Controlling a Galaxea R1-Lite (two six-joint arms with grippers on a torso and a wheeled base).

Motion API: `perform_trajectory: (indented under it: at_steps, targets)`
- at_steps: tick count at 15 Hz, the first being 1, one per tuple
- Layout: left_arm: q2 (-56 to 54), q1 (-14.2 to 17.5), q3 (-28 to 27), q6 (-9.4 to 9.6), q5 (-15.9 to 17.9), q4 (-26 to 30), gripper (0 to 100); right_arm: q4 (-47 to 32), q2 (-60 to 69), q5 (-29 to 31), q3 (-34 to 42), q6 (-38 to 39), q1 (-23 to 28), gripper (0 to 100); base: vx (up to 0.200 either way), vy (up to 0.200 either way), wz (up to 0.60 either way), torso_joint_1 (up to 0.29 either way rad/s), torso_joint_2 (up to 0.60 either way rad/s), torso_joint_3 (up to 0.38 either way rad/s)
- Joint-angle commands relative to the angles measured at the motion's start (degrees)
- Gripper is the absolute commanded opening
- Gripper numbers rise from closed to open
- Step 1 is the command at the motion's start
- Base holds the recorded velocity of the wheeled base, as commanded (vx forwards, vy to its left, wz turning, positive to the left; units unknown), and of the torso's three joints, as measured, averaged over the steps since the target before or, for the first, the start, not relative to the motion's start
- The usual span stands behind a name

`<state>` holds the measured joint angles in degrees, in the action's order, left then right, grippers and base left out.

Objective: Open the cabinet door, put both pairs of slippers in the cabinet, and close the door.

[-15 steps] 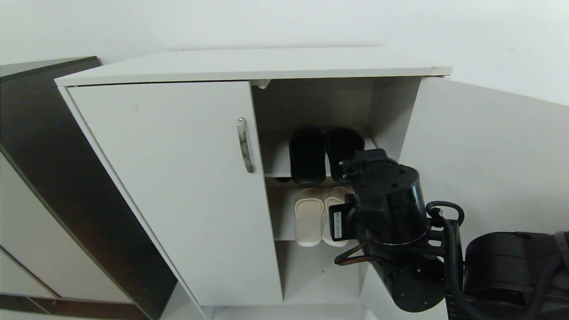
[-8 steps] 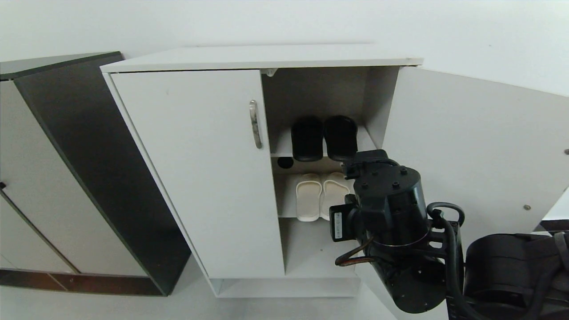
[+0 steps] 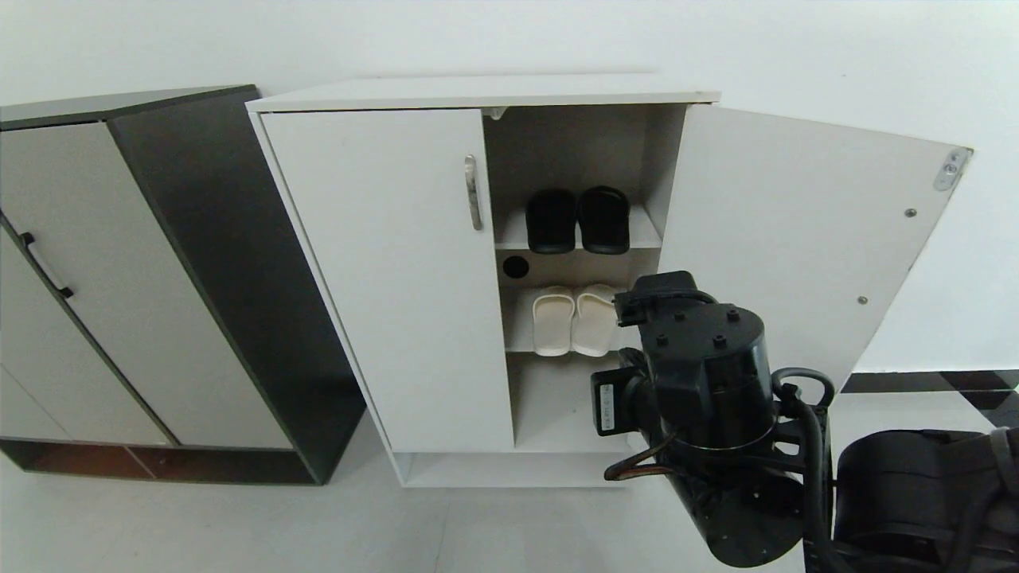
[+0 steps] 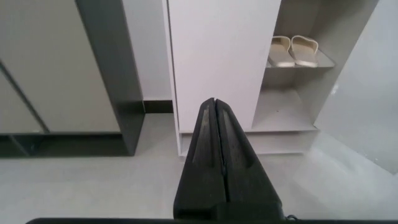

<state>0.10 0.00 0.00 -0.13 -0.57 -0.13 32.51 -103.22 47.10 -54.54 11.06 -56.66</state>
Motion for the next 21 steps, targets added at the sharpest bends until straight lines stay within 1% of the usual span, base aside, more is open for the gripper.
perform_trajectory:
  at_steps: [1, 2, 5, 13, 16, 19, 21]
  targets:
    - [0.0, 0.0, 0.0, -0.04, 0.0, 0.0, 0, 1.6, 0.0, 0.0, 1.7, -1.1, 0.3, 0, 0.0, 0.0, 0.0, 0.0, 0.0, 0.0]
    - [0.0, 0.0, 0.0, -0.04, 0.0, 0.0, 0, 5.2, -0.2, -0.3, 2.9, -2.5, 0.9, 0, 0.0, 0.0, 0.0, 0.0, 0.0, 0.0]
    - [0.0, 0.0, 0.0, -0.04, 0.0, 0.0, 0, 8.7, -0.6, -0.5, 4.9, -4.6, 1.0, 0, 0.0, 0.0, 0.0, 0.0, 0.0, 0.0]
    - [0.0, 0.0, 0.0, -0.04, 0.0, 0.0, 0, 8.9, -1.5, -0.5, 5.0, -4.6, 1.5, 0, 0.0, 0.0, 0.0, 0.0, 0.0, 0.0]
    - [0.0, 0.0, 0.0, -0.04, 0.0, 0.0, 0, 8.9, -1.5, -1.6, 5.3, -4.6, 1.5, 0, 0.0, 0.0, 0.0, 0.0, 0.0, 0.0]
    - [0.0, 0.0, 0.0, -0.04, 0.0, 0.0, 0, 8.9, -1.8, -1.6, 5.2, -4.7, 1.8, 0, 0.0, 0.0, 0.0, 0.014, -0.15, -0.224]
    - [0.0, 0.0, 0.0, -0.04, 0.0, 0.0, 0, 8.9, -1.8, -1.6, 5.2, -4.6, 1.8, 0, 0.0, 0.0, 0.0, 0.049, -0.46, -0.356]
